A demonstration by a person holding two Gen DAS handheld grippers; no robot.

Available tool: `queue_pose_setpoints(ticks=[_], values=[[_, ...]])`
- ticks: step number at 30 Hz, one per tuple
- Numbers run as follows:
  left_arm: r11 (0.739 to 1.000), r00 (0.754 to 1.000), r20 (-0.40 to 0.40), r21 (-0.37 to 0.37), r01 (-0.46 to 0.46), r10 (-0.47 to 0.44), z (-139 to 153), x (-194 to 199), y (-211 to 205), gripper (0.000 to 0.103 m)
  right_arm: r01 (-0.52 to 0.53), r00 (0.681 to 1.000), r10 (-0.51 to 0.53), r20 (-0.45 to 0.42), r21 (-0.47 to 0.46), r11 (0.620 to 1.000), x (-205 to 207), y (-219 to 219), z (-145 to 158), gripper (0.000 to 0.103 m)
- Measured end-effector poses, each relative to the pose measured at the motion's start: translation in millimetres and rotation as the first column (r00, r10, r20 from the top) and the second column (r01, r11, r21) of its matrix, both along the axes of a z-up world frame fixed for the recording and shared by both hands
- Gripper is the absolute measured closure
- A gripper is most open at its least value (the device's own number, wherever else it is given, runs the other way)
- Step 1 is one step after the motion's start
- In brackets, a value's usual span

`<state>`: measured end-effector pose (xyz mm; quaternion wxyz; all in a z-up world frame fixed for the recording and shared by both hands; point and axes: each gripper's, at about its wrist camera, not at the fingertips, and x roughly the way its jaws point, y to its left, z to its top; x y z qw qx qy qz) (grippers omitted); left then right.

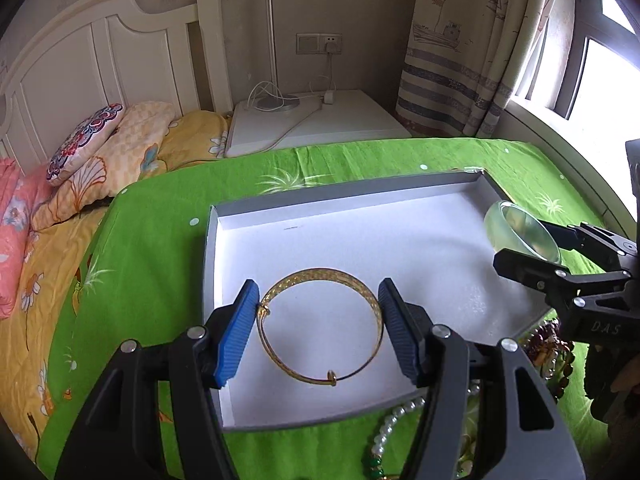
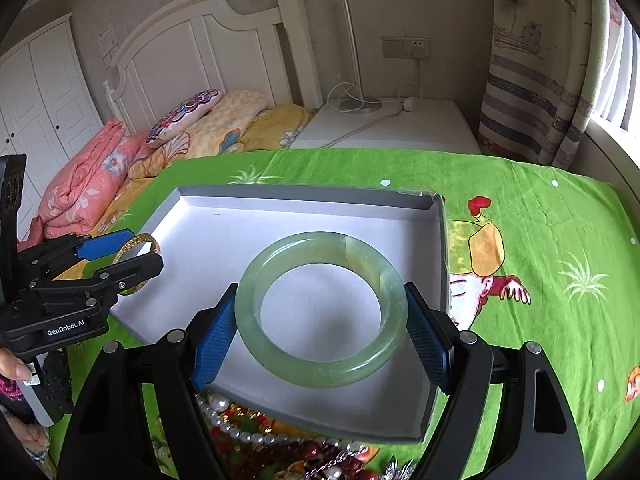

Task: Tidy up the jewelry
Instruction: 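Carry the jade bangle into the tray while the left tool carries the gold bangle in, then open both tools, releasing the bangles, and withdraw from the tray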

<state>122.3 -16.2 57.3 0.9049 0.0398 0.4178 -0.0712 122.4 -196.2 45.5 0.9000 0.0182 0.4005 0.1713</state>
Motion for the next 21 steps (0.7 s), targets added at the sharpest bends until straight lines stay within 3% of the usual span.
queue_pose_setpoints(ticks=[2, 3, 5, 7, 9, 10, 11, 14, 17, 19, 21], values=[[1.000, 0.999, -0.033, 0.021, 0.003, -0.002, -6.9, 14.4, 3.1, 0.040, 0.007, 0.999, -0.008, -0.037, -0.017, 1.000, 14.9, -2.3, -5.9, 0.025], [0.999, 0.999, -0.045, 0.042, 0.000, 0.002, -9.9, 20.0, 5.5, 0.030, 0.011, 0.999, -0.011, -0.038, -0.022, 1.000, 18.4, -4.5, -7.0, 0.024], [0.997, 0.998, -0.055, 0.069, 0.015, -0.012, -14.4, 22.8, 11.2, 0.021, -0.009, 1.000, 0.008, -0.027, -0.019, 1.000, 18.6, -9.1, -4.7, 0.020], [0.995, 0.996, -0.075, 0.079, 0.057, -0.051, -19.9, 19.3, 14.8, 0.020, -0.048, 0.999, 0.048, -0.008, -0.034, 0.998, 11.5, -11.4, -1.8, 0.020], [0.988, 0.991, -0.086, 0.112, 0.108, -0.099, -29.6, 10.7, 13.0, 0.021, -0.104, 0.995, 0.104, -0.003, -0.079, 0.991, 3.1, -9.0, -3.7, 0.029], [0.981, 0.988, -0.099, 0.141, 0.134, -0.120, -36.4, 6.3, 10.1, 0.024, -0.128, 0.992, 0.127, -0.013, -0.105, 0.986, -1.5, -7.0, -7.7, 0.039], [0.974, 0.988, -0.072, 0.176, 0.145, -0.135, -39.6, -1.7, 7.3, 0.025, -0.137, 0.991, 0.136, -0.019, -0.148, 0.979, -6.2, -5.0, -13.2, 0.041], [0.985, 0.990, -0.048, 0.104, 0.141, -0.136, -39.8, -16.5, 13.7, 0.032, -0.152, 0.984, 0.173, 0.046, -0.293, 0.944, -29.3, 2.3, -21.8, 0.044], [0.986, 0.989, -0.023, 0.082, 0.147, -0.146, -38.9, -39.3, 16.0, 0.034, -0.157, 0.983, 0.175, 0.055, -0.246, 0.957, -45.0, -6.6, -22.5, 0.045], [0.990, 0.990, -0.038, -0.002, 0.138, -0.138, -40.4, -57.5, 20.8, 0.038, -0.172, 0.978, 0.195, 0.074, -0.241, 0.955, -59.3, -9.8, -24.0, 0.045], [0.992, 0.992, 0.000, 0.001, 0.128, -0.128, -39.5, -82.0, 19.3, 0.038, -0.185, 0.975, 0.210, 0.079, -0.242, 0.952, -75.3, -12.4, -24.7, 0.045]])
